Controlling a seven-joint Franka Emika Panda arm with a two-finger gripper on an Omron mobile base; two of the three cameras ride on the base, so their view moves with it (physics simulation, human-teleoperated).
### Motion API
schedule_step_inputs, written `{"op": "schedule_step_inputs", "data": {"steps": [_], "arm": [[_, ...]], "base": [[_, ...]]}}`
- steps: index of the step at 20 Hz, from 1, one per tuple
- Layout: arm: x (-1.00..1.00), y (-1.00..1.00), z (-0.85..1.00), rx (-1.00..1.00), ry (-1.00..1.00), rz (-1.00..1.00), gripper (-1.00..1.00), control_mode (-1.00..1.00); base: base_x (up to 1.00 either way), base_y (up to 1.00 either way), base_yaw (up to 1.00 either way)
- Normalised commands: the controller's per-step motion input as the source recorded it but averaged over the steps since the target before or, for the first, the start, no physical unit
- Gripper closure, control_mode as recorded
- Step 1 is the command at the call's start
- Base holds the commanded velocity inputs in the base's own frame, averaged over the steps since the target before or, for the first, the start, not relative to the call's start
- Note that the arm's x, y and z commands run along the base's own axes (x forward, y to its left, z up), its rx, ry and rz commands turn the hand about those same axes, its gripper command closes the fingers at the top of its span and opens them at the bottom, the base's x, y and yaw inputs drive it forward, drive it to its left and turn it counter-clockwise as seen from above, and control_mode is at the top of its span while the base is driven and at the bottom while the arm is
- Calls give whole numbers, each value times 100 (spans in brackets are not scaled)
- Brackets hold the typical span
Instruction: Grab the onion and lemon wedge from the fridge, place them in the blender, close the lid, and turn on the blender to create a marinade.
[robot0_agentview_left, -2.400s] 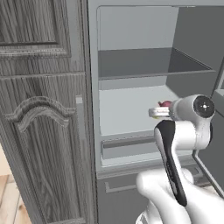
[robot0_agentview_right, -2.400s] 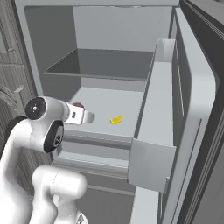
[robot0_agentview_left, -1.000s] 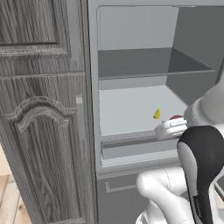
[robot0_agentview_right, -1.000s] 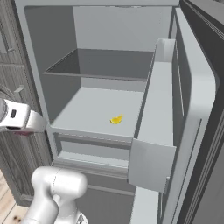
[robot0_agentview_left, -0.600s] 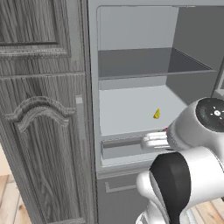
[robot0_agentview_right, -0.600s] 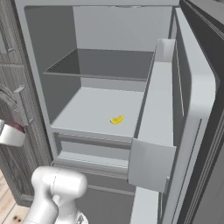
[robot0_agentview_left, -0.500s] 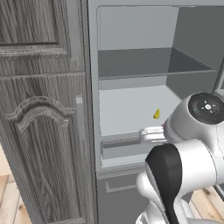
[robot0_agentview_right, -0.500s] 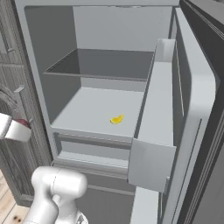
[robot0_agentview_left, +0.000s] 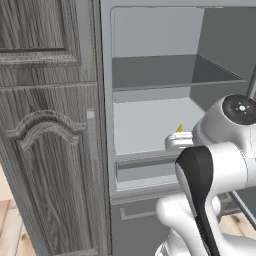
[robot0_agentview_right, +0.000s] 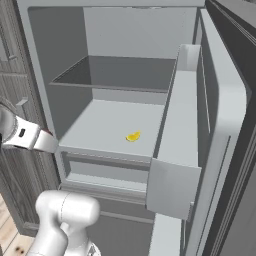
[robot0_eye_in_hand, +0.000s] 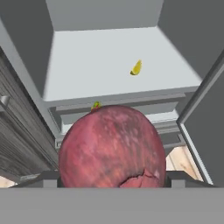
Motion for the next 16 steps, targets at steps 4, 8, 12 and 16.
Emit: {"op": "schedule_step_inputs", "data": {"steps": [4,8,12,16], "arm": [[0,0,0,0,0,0,100,-100],[0,0,0,0,0,0,100,-100],[-18,0,-3,0,0,0,100,-100],[0,0,0,0,0,0,100,100]], "base": [[0,0,0],[0,0,0],[0,0,0],[-91,0,-3]]}}
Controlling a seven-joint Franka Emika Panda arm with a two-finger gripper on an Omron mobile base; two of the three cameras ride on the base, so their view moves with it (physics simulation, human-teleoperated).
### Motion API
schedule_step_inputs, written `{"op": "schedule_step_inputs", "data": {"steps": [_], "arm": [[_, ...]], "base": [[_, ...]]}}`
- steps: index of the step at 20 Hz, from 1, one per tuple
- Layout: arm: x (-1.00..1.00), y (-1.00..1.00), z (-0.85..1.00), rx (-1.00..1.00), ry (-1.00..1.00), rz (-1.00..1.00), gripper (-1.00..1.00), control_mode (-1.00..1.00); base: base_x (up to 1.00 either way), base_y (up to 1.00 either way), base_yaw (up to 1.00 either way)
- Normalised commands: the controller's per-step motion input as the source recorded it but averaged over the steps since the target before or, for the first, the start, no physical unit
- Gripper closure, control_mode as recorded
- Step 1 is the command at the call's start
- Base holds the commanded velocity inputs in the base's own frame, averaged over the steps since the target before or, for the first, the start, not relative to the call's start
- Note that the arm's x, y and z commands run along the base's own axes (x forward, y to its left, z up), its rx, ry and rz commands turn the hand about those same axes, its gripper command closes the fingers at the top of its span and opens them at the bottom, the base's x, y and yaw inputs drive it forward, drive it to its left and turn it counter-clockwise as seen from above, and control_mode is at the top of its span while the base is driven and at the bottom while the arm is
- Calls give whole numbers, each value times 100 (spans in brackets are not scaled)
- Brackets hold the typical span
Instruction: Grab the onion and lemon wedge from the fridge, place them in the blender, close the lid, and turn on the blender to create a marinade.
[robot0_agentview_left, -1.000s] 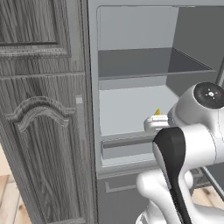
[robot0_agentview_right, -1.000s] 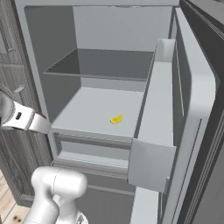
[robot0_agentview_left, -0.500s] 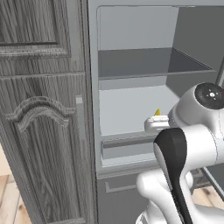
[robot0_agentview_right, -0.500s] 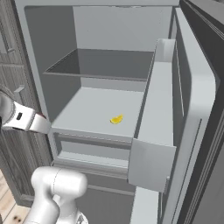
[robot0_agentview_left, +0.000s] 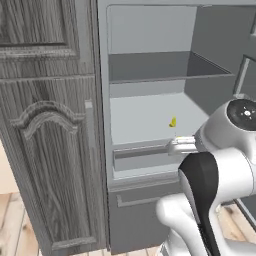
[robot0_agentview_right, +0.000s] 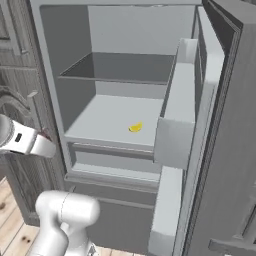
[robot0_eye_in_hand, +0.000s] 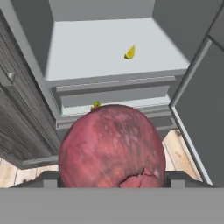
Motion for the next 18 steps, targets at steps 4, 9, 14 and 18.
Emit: {"op": "schedule_step_inputs", "data": {"steps": [4,9,14,18], "arm": [[0,0,0,0,0,0,100,100],[0,0,0,0,0,0,100,100],[0,0,0,0,0,0,100,100],[0,0,0,0,0,0,100,100]], "base": [[-100,0,-32],[-99,8,-72],[-89,23,-83],[-53,11,-88]]}}
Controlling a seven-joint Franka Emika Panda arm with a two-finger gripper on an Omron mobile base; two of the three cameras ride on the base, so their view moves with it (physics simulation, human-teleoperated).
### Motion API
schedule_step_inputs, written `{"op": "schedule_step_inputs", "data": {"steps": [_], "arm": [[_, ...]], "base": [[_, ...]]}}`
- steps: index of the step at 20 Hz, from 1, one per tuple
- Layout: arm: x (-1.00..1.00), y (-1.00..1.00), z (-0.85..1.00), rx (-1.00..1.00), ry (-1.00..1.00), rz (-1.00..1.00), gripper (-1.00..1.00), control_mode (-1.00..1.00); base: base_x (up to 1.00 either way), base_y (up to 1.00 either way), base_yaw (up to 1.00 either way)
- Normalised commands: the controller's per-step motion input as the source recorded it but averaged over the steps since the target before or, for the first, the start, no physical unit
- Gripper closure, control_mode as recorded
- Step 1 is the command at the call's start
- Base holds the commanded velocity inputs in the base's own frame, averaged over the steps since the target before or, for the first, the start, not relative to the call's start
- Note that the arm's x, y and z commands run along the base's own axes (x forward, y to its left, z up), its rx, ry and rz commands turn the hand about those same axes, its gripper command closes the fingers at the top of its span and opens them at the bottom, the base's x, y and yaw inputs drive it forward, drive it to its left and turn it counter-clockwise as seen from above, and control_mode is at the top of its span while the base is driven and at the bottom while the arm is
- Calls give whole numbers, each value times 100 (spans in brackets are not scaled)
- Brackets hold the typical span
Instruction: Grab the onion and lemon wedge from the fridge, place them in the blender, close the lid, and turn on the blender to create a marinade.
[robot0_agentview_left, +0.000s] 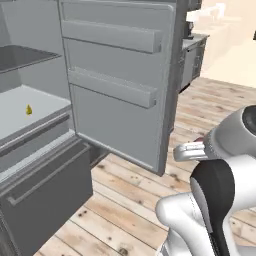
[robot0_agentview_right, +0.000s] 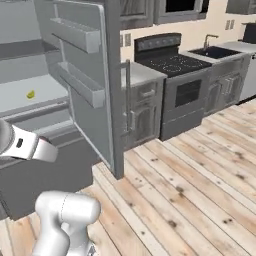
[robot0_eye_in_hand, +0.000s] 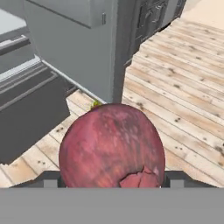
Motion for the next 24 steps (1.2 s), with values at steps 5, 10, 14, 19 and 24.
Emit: {"op": "schedule_step_inputs", "data": {"steps": [5,10,14,19,24], "arm": [[0,0,0,0,0,0,100,100],[0,0,0,0,0,0,100,100],[0,0,0,0,0,0,100,100],[0,0,0,0,0,0,100,100],[0,0,0,0,0,0,100,100]], "base": [[2,-17,-86],[67,-31,-55],[100,-1,-29],[100,-39,-9],[100,-67,-1]]}}
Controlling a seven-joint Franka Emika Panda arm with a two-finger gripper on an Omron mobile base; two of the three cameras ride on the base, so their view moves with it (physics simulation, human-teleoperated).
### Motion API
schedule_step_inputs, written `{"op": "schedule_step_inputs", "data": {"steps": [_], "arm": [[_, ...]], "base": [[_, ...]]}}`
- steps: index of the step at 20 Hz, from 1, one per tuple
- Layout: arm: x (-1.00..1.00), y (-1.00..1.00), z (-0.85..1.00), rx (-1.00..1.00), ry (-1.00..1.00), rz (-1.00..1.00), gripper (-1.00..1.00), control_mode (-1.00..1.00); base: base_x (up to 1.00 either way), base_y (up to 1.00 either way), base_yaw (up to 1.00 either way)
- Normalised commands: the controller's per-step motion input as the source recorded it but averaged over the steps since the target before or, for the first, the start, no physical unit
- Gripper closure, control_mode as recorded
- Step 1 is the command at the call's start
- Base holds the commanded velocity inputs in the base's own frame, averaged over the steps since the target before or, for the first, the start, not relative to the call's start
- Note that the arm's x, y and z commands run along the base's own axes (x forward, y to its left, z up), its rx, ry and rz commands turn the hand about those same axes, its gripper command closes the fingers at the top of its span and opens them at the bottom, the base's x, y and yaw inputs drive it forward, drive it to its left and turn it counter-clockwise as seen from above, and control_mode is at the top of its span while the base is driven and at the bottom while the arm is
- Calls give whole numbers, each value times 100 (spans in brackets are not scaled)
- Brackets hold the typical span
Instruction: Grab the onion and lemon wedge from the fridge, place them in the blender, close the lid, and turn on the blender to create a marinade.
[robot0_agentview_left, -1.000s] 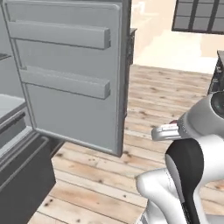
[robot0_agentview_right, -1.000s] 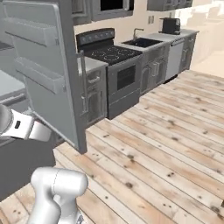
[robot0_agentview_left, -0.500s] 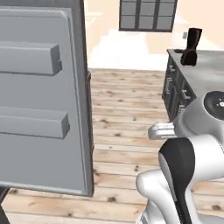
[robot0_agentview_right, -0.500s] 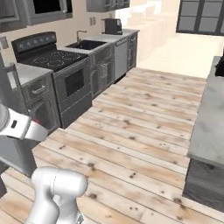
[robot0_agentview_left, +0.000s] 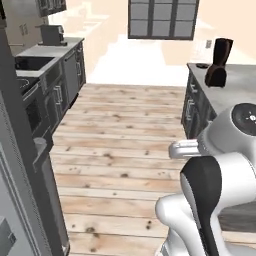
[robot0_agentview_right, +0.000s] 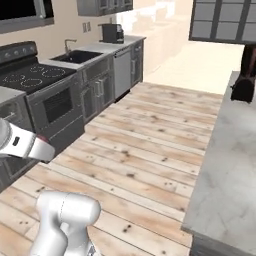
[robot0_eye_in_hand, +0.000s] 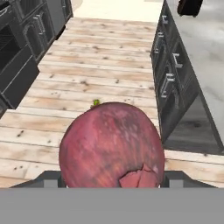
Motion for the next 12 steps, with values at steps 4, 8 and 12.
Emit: {"op": "schedule_step_inputs", "data": {"steps": [4,8,12], "arm": [[0,0,0,0,0,0,100,100],[0,0,0,0,0,0,100,100],[0,0,0,0,0,0,100,100]], "base": [[100,-17,-10],[100,15,-24],[100,40,-37]]}}
